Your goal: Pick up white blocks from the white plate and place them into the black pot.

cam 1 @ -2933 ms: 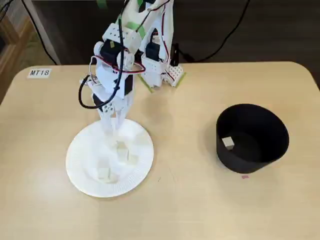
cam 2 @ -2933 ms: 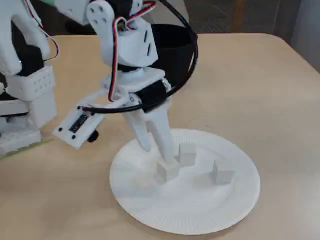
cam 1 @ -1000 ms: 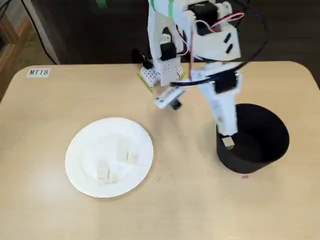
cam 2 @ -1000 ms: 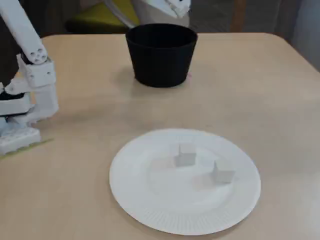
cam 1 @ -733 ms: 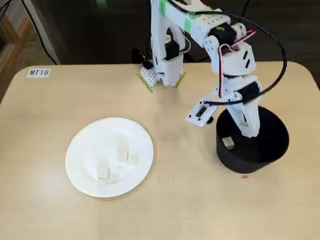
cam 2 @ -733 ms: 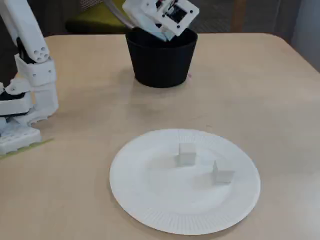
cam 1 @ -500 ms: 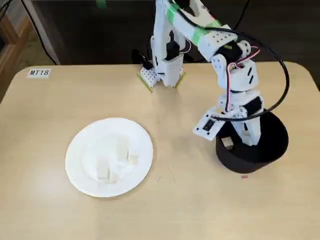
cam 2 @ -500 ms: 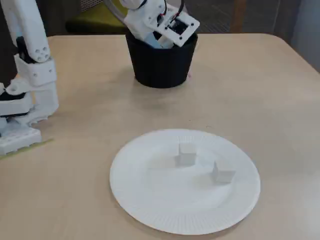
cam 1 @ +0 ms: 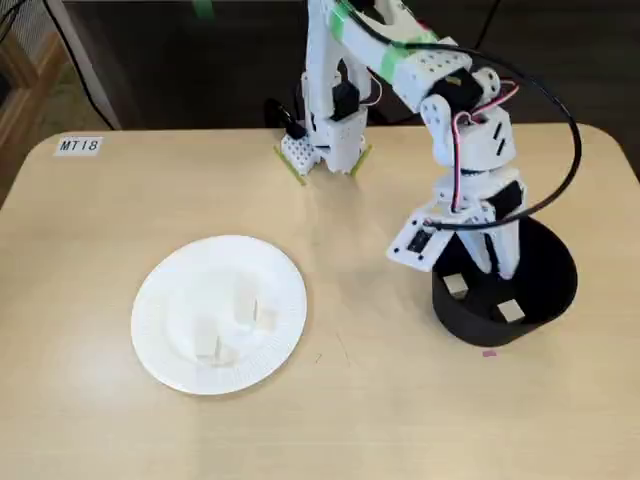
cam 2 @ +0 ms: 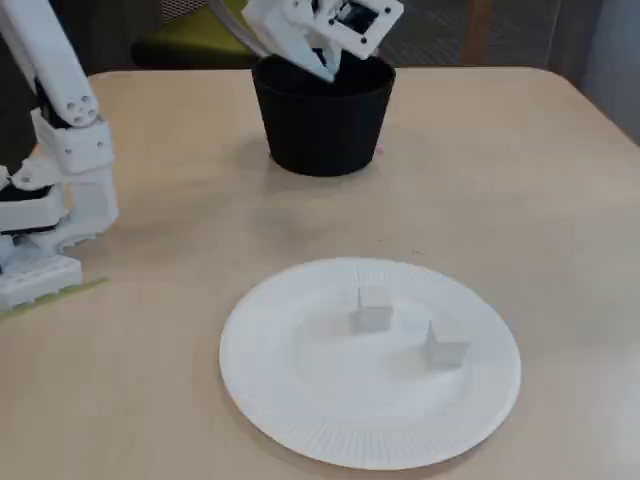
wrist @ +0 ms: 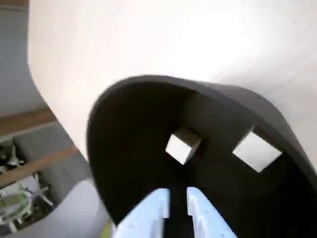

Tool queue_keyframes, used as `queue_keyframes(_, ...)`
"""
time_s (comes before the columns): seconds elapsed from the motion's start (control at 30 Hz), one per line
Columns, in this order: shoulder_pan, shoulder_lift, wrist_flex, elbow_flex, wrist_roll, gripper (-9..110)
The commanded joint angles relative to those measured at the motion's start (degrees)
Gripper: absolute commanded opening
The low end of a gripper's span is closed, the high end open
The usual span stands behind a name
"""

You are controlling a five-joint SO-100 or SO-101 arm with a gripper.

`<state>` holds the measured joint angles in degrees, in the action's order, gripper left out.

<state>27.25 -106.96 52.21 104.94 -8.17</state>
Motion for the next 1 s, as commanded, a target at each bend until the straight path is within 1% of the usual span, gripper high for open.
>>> queue_keyframes(0.0, -9.23, -5.54, 4.22, -1.05, -2.29, -2)
queue_keyframes(0.1, -19.51, -7.56, 9.76, -1.05, -5.8, -2)
queue_keyframes(0.23, -31.99, -6.86, 14.59, 0.09, -14.41, -2)
queue_keyframes(0.3, -36.21, -5.45, 14.77, 0.79, -18.46, -2)
queue_keyframes(0.4, -39.64, -2.37, 14.06, 0.18, -22.32, -2)
queue_keyframes(0.53, -44.3, 0.0, 11.78, -0.44, -24.08, -2)
queue_keyframes(0.73, -49.22, 4.31, 5.19, -1.14, -18.81, -2)
queue_keyframes(0.8, -49.83, 8.26, 5.36, -4.31, -17.93, -2)
queue_keyframes(0.9, -50.8, 15.21, 8.61, -10.9, -18.46, 13)
queue_keyframes(0.97, -50.98, 18.46, 9.4, -13.89, -18.81, 19)
